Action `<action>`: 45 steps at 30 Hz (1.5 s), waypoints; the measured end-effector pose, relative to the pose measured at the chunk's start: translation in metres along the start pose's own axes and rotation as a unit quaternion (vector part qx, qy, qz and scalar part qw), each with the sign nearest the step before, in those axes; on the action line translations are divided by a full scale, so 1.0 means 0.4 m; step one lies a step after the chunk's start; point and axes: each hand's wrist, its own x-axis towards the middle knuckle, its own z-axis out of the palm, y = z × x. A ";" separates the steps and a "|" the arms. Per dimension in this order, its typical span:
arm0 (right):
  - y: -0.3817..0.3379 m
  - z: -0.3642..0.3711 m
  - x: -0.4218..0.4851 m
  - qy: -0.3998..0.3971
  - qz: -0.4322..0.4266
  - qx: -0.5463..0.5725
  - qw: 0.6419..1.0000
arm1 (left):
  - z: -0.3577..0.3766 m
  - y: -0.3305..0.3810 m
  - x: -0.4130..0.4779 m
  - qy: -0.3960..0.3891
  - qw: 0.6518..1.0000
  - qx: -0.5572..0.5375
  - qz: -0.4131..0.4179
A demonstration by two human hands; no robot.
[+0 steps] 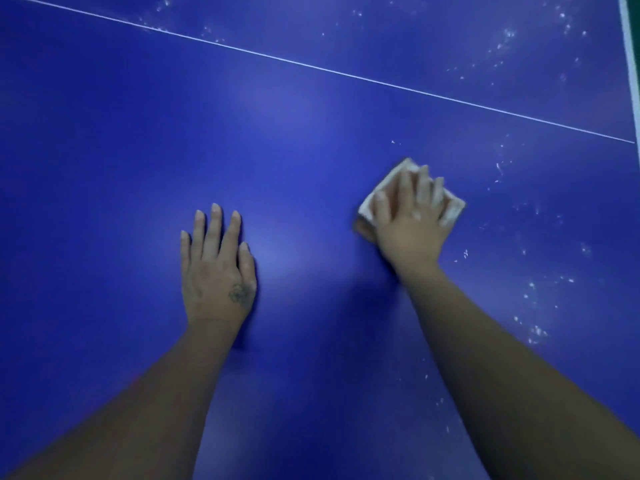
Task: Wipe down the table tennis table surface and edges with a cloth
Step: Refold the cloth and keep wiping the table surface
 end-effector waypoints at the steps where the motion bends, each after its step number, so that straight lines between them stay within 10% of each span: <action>1: -0.024 0.009 -0.039 -0.001 -0.053 -0.003 0.999 | -0.002 0.013 -0.031 0.004 1.000 -0.007 -0.010; 10: 0.041 0.044 -0.302 0.004 -0.263 0.033 0.964 | 0.015 0.049 -0.274 -0.016 0.998 0.041 -0.045; 17: 0.121 0.004 -0.101 0.023 -0.055 0.039 0.997 | 0.026 0.050 -0.282 -0.006 0.999 0.016 -0.049; 23: 0.048 -0.007 0.217 -0.002 -0.044 0.065 0.997 | 0.033 0.047 -0.283 -0.011 0.999 0.016 -0.050; 37: 0.082 0.034 -0.207 -0.032 -0.440 0.059 0.896 | 0.038 0.046 -0.278 0.001 0.999 0.013 -0.049; 45: 0.045 0.041 -0.083 0.020 -0.309 0.046 0.950 | 0.044 0.039 -0.280 0.005 0.999 0.008 -0.045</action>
